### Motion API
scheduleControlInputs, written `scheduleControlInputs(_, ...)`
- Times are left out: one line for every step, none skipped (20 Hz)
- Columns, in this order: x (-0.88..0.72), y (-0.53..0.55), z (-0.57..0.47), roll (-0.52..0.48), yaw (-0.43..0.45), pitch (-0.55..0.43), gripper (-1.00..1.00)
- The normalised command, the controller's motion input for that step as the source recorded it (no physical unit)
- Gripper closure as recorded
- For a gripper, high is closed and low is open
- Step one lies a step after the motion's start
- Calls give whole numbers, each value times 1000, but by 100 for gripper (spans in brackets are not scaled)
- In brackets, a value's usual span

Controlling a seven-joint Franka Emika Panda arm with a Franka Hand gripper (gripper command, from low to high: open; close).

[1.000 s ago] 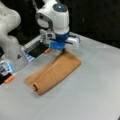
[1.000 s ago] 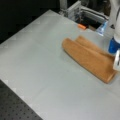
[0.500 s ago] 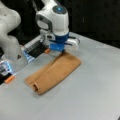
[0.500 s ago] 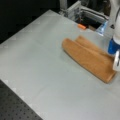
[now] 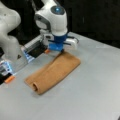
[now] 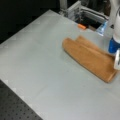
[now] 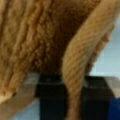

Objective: Folding a towel twice

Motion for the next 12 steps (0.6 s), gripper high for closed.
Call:
scheduleControlInputs(-419,13,-117,122,-52,-142,-100)
scheduleControlInputs(-400,2,-113,111,-55,-177,-100)
scheduleControlInputs(-385,-12,-111,116,-59,-204,-100)
scheduleControlInputs(-372,-21,-110,119,-63,-211,-100)
scheduleControlInputs(-361,-30,-105,114,-66,-227,-100)
scheduleControlInputs(-355,-40,-99,116,-63,-227,-100)
scheduleControlInputs(-351,-44,-97,117,-63,-225,-100)
scheduleControlInputs(-350,-45,-97,117,-62,-223,-100)
scheduleControlInputs(-352,-46,-94,122,-57,-215,-100)
scheduleControlInputs(-359,-47,-88,122,-55,-206,-100)
scheduleControlInputs(-364,-47,-87,122,-55,-201,-100)
scheduleControlInputs(-379,-51,-74,134,-48,-176,-100)
